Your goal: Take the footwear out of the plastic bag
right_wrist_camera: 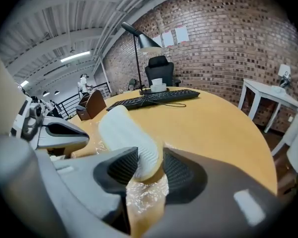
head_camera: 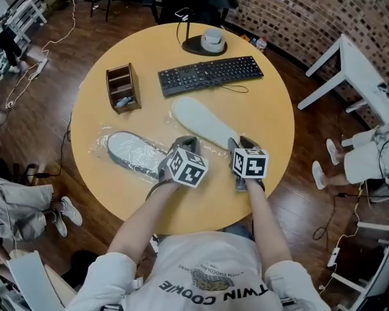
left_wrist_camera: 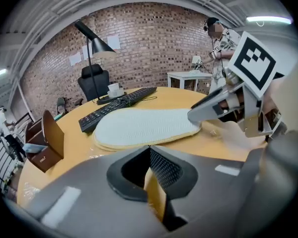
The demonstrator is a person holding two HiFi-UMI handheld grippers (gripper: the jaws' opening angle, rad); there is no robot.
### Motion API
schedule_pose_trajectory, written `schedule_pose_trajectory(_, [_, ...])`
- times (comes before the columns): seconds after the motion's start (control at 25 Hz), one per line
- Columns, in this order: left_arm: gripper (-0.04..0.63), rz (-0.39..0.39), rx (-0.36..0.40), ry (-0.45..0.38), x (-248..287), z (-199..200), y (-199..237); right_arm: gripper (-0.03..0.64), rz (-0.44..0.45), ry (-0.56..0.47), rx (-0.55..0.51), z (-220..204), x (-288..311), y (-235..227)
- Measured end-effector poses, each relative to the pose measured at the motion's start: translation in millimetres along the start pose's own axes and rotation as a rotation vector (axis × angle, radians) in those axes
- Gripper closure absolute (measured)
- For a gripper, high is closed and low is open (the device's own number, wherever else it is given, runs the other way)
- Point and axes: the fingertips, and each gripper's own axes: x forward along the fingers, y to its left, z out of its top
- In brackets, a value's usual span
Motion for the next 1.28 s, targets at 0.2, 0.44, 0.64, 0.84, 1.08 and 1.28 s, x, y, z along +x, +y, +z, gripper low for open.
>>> schedule_pose_trajectory(0.2, [0.590,0.021,-0.062,-0.058,-26,10,-27,0.421,0.009,0.001,-0.046,-11,-10,-7])
schedule_pose_trajectory(0.44, [0.589,0.100,-0.146,-0.130,-57,35,-69,0.420,0.174,-0.079,-0.147,-4,-51,6])
schedule_pose_trajectory(0.64, [0.589,0.178,-0.203,-0.163,-78,46,-116,0.420,0.292,-0.167,-0.215,-9,-103,11])
schedule_pose_trajectory(0.84, [0.589,0.246,-0.257,-0.183,-99,54,-173,0.431,0.391,-0.218,-0.269,-25,-161,1])
schedule_pose_trajectory(1.08, [0.590,0.294,-0.301,-0.208,-133,62,-229,0.488,0.449,-0.235,-0.312,-48,-216,-2])
schedule_pose_trajectory(1.28, [0.589,0.332,-0.344,-0.242,-162,57,-253,0.533,0.485,-0.234,-0.313,-73,-245,5])
